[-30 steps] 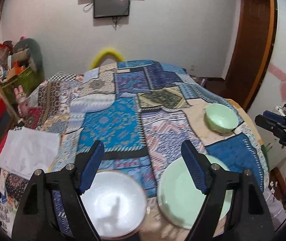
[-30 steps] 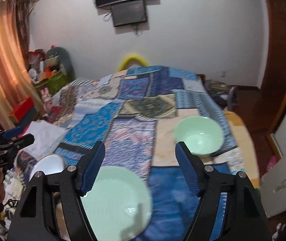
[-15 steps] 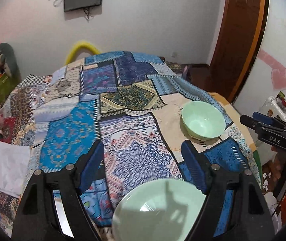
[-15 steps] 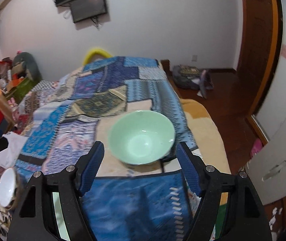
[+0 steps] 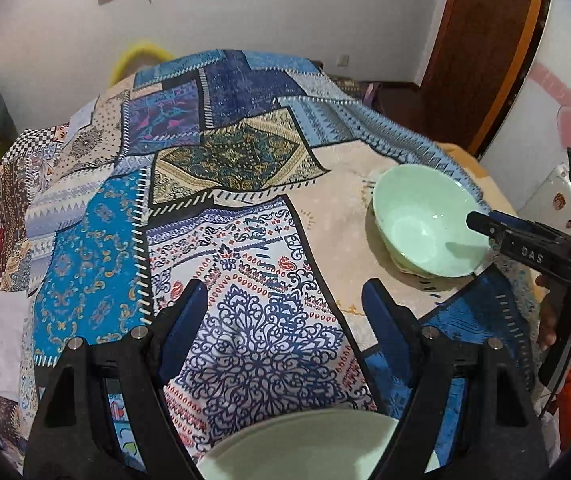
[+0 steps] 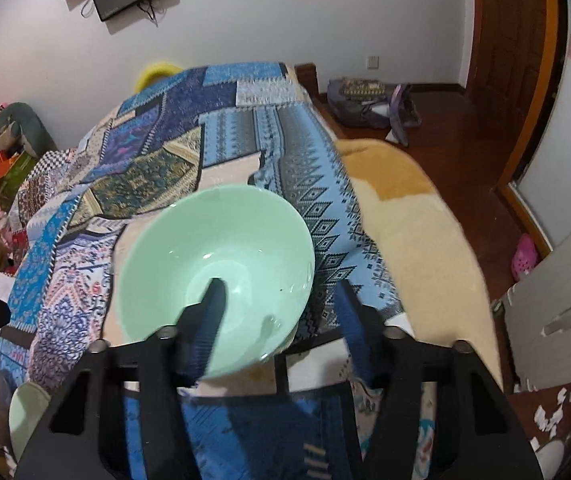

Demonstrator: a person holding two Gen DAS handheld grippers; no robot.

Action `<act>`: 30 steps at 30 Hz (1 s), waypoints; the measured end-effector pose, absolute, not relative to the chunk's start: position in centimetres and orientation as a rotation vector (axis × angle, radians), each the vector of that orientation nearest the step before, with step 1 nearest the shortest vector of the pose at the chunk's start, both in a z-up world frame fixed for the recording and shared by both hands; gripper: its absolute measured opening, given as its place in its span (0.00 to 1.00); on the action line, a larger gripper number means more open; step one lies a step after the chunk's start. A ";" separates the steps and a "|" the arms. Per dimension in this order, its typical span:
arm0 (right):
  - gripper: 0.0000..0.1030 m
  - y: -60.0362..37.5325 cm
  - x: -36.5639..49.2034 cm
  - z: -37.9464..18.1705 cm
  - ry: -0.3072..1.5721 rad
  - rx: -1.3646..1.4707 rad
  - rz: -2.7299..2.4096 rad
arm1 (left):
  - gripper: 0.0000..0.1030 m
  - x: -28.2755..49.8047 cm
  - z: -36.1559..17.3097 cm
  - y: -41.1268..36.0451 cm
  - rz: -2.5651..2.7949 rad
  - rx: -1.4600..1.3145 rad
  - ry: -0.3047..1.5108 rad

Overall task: Organize plates and bowls
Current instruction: 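Reach both tools to the pale green bowl and close on its rim, then lift the pale green bowl with both tools and carry it over the white bowl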

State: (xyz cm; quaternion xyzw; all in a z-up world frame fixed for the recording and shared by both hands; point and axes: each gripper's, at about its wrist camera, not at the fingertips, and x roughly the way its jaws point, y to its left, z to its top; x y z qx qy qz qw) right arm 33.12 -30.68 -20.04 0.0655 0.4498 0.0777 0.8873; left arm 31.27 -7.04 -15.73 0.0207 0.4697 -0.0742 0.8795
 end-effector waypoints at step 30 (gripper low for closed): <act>0.13 -26.9 31.5 -22.1 1.020 0.036 0.368 | 0.67 33.3 -19.8 -10.6 -0.165 0.090 1.066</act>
